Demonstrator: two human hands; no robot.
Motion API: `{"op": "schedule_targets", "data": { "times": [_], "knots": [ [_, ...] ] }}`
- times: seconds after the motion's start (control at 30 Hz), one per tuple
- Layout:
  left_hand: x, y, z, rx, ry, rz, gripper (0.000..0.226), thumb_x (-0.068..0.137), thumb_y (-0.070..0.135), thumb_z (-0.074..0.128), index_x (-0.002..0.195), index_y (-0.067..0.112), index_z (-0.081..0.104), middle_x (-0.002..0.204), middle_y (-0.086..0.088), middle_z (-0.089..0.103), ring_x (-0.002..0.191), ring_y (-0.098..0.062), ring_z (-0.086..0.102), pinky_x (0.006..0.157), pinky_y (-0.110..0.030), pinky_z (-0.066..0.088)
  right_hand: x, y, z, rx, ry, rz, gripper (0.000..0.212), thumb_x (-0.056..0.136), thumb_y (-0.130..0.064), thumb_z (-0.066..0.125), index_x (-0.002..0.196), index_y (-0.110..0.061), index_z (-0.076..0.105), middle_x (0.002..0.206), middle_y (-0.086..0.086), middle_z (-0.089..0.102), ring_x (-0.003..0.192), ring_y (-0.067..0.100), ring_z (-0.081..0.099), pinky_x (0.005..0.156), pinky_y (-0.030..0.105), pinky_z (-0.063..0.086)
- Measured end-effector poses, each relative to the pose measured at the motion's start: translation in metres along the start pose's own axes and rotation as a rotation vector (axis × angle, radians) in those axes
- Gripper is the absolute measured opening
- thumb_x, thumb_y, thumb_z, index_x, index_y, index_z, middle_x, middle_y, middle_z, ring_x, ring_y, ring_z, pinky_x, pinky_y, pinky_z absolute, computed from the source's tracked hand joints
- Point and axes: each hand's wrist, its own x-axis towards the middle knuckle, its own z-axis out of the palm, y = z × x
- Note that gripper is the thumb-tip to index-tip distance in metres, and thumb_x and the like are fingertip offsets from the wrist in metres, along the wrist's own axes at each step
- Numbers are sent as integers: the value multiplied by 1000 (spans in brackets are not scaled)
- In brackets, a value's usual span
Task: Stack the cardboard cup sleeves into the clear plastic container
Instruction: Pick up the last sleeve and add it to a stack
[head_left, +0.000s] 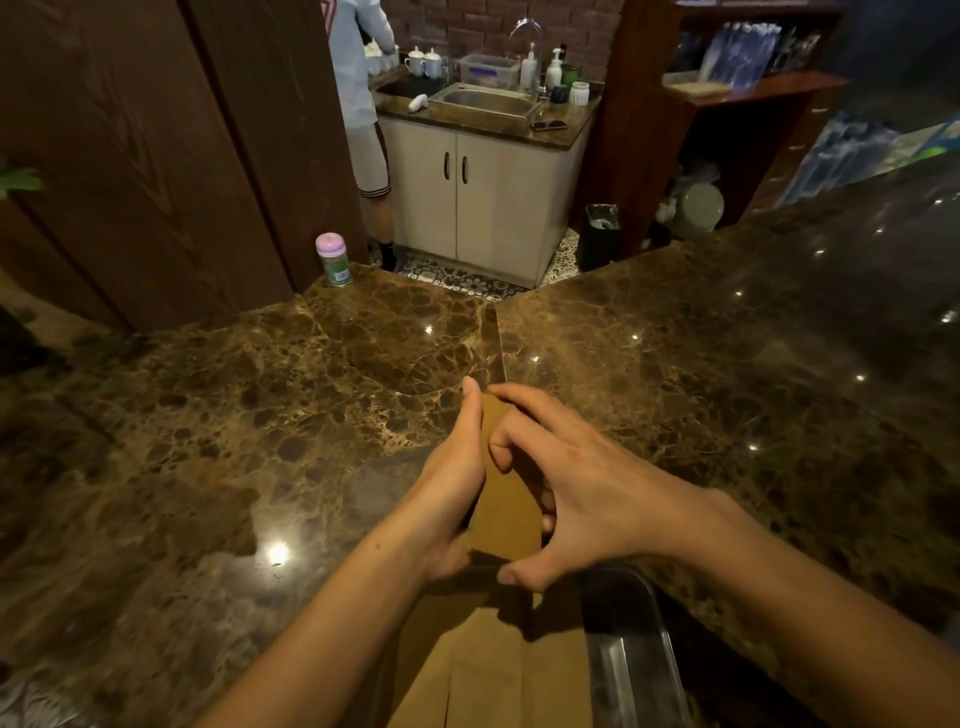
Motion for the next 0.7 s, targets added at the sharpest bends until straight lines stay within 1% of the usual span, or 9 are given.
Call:
{"op": "schedule_targets", "data": {
  "times": [0.07,0.13,0.2,0.23,0.33,0.4,0.47,0.53,0.7],
  "knots": [
    [-1,-2,-1,-24,-7,-1,67,90,74,50,123,21,72,101,-23,68,90,-38,69,66,-42,60,2,3,3,-28,75,-31,74,60,-59,91,109,-28,44,147,-6,36,138,19,37,112,42,40],
    [0,-4,-3,-34,9,30,62,90,72,53,128,25,68,95,-19,70,80,-34,70,65,-41,58,1,4,5,-10,81,-37,74,61,-59,90,110,-28,45,150,-9,34,142,16,33,114,39,39],
    [0,-6,-2,-41,18,61,56,91,69,55,130,30,63,87,-17,69,73,-33,69,63,-41,57,-3,4,7,44,34,-20,74,63,-58,90,113,-31,42,159,-12,21,150,14,21,117,35,38],
    [0,-7,-1,-56,18,72,54,92,67,56,131,30,61,86,-17,68,70,-33,68,62,-41,57,-4,4,7,57,24,-8,75,63,-57,91,114,-33,41,159,-13,19,149,14,22,114,34,42],
    [-5,-8,2,-113,-28,49,56,97,61,51,131,17,61,88,-17,70,71,-30,72,57,-39,59,-6,7,5,32,73,38,79,61,-56,92,115,-35,39,141,-14,31,127,11,40,98,34,53],
    [-8,-9,2,-146,-117,12,56,100,57,46,130,14,65,94,-18,73,77,-31,72,61,-41,62,-8,9,1,38,113,71,81,58,-62,92,114,-37,38,131,-17,36,118,6,45,95,34,53],
    [-11,-10,1,-151,-150,4,54,102,54,46,137,15,59,99,-20,72,76,-32,69,62,-41,61,-11,11,1,55,127,82,85,56,-68,91,115,-39,38,140,-16,35,128,6,43,103,34,51],
    [-9,-9,0,-143,-122,23,54,100,53,50,142,19,53,102,-22,70,73,-32,68,57,-40,61,-14,12,3,59,82,82,87,57,-68,91,120,-40,37,156,-15,20,146,12,30,115,35,42],
    [-13,-8,3,-147,-132,6,56,97,56,53,141,22,55,113,-26,68,78,-34,69,63,-42,62,-15,13,5,82,149,33,79,60,-60,90,119,-38,43,151,-12,32,139,12,41,110,40,47]
  ]
}}
